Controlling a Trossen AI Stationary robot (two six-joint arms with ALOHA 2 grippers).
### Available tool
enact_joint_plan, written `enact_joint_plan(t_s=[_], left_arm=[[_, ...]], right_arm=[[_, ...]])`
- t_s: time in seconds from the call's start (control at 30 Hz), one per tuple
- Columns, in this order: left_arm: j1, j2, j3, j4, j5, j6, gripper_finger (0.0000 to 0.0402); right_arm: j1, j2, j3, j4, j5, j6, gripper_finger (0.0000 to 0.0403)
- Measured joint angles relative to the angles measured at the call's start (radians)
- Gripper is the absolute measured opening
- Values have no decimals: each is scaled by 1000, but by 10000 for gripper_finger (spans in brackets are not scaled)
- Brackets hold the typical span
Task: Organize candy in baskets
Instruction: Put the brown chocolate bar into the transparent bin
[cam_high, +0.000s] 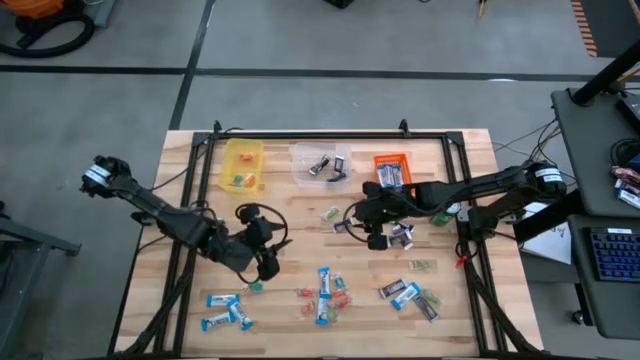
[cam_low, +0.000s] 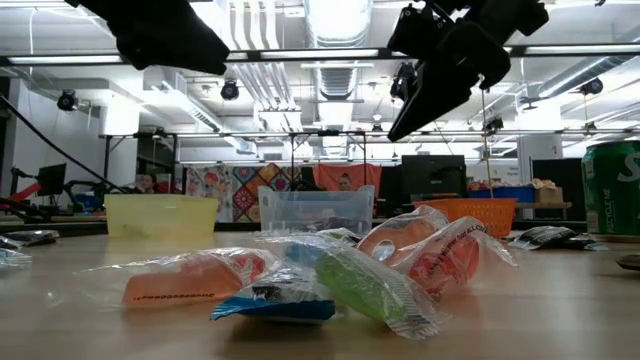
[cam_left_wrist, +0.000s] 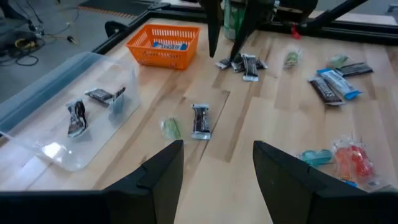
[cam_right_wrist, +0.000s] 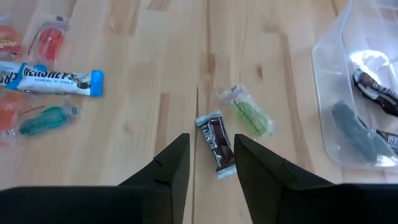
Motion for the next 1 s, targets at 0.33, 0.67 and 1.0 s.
enact_joint_plan(t_s=[0.33, 0.67, 1.0], left_arm=[[-2, 60, 0, 21, -3, -33, 176], [-3, 74, 1, 40, -26, -33, 176], [-3, 74, 1, 47, -28, -33, 176]], right_arm=[[0, 0, -19, 78, -1, -42, 46], [4, 0, -82, 175, -1, -38, 131], [11, 117, -108, 296, 0, -7, 226]])
